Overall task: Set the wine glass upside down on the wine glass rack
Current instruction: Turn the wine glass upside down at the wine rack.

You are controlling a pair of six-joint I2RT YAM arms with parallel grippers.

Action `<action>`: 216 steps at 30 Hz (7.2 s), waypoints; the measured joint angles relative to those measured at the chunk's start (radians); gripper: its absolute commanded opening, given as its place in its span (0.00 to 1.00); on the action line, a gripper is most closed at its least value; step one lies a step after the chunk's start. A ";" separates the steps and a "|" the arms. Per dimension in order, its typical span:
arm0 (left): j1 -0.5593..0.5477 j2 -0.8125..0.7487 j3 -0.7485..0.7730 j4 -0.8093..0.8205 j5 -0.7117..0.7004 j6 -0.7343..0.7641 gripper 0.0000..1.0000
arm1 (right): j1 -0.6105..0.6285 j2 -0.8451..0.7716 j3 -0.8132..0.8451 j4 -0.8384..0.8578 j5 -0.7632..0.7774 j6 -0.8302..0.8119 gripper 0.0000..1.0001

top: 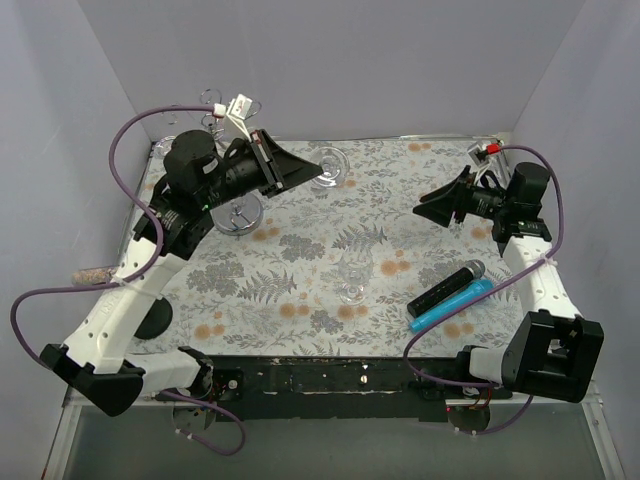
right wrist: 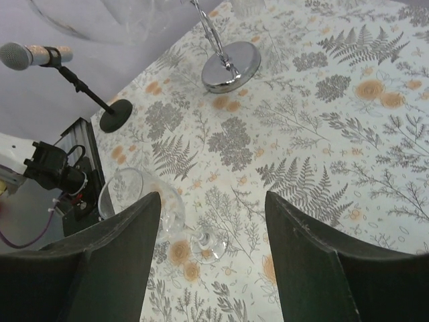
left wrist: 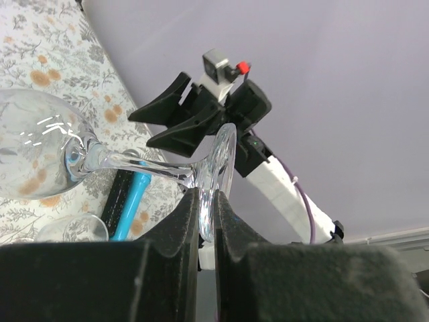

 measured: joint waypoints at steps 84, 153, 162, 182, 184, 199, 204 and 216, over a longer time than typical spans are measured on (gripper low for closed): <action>0.135 0.123 0.487 -0.101 -0.418 0.370 0.00 | -0.090 -0.021 -0.162 0.111 -0.100 -0.041 0.70; 0.923 0.077 -0.164 0.289 -0.163 -0.124 0.00 | -0.090 0.012 -0.162 0.095 -0.165 -0.040 0.70; 0.924 0.083 -0.189 0.339 -0.079 -0.180 0.00 | -0.090 0.012 -0.162 0.094 -0.165 -0.040 0.70; 0.917 0.192 -0.190 0.400 0.054 -0.257 0.00 | -0.090 0.014 -0.162 0.094 -0.164 -0.040 0.70; 0.914 0.204 -0.187 0.409 0.056 -0.261 0.00 | -0.090 0.015 -0.162 0.094 -0.164 -0.040 0.70; 0.889 0.282 -0.138 0.404 0.054 -0.265 0.00 | -0.090 0.016 -0.162 0.094 -0.164 -0.041 0.70; 0.889 0.283 -0.124 0.380 0.042 -0.247 0.00 | -0.090 0.016 -0.162 0.094 -0.164 -0.040 0.70; 0.883 0.307 -0.016 0.286 0.013 -0.157 0.00 | -0.090 0.016 -0.162 0.094 -0.164 -0.040 0.70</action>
